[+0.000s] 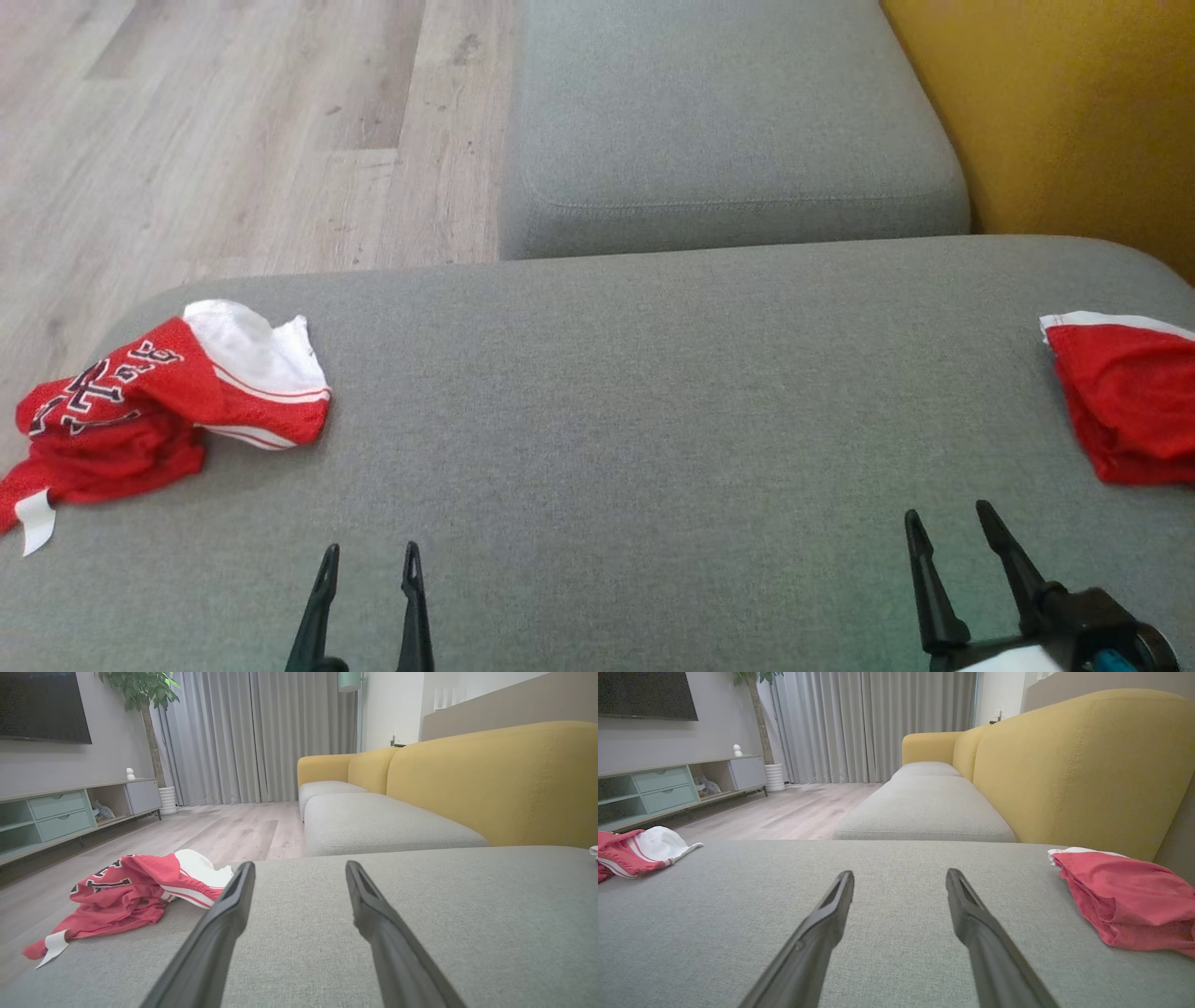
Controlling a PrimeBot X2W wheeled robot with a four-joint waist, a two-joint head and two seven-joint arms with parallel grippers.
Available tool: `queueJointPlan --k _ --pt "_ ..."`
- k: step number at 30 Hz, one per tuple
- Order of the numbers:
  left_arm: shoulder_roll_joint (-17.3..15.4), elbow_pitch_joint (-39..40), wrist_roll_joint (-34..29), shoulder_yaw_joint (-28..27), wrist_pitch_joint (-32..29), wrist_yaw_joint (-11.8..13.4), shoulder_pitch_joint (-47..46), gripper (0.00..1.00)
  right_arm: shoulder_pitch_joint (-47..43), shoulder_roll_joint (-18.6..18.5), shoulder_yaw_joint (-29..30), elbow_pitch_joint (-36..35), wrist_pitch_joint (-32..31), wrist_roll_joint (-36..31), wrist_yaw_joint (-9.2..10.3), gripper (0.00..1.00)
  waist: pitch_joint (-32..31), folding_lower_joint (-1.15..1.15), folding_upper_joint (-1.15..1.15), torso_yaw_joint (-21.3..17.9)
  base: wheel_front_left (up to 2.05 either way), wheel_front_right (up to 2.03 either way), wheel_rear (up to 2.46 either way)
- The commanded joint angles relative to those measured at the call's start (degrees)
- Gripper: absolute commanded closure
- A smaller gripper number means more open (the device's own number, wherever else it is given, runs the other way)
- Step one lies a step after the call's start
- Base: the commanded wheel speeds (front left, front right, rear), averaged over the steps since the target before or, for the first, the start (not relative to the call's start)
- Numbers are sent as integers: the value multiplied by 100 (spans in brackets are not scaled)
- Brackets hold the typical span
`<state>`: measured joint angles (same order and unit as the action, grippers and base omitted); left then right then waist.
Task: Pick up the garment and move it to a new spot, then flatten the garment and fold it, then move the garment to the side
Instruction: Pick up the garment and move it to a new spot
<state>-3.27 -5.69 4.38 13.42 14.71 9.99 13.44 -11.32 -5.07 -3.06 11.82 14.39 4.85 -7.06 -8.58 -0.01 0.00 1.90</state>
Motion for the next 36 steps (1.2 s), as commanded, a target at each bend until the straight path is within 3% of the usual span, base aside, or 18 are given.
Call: queueJointPlan --k 1,20,26,36 --pt "38 149 -46 -212 29 -32 -190 0 169 -23 -128 -209 61 -47 -43 0 -17 1 0 -23 0 0 0" --pt "39 26 -45 -240 29 -88 -178 0 -54 25 -73 -223 61 -98 -43 0 -36 1 0 16 0 0 0" --pt "39 89 -52 -240 29 -64 -283 0 -70 16 -80 -246 61 -57 -43 0 66 1 0 505 0 0 0" --pt "39 274 -12 -426 29 63 -314 0 162 -47 -264 -347 61 -37 -43 0 327 1 0 1714 0 0 0"
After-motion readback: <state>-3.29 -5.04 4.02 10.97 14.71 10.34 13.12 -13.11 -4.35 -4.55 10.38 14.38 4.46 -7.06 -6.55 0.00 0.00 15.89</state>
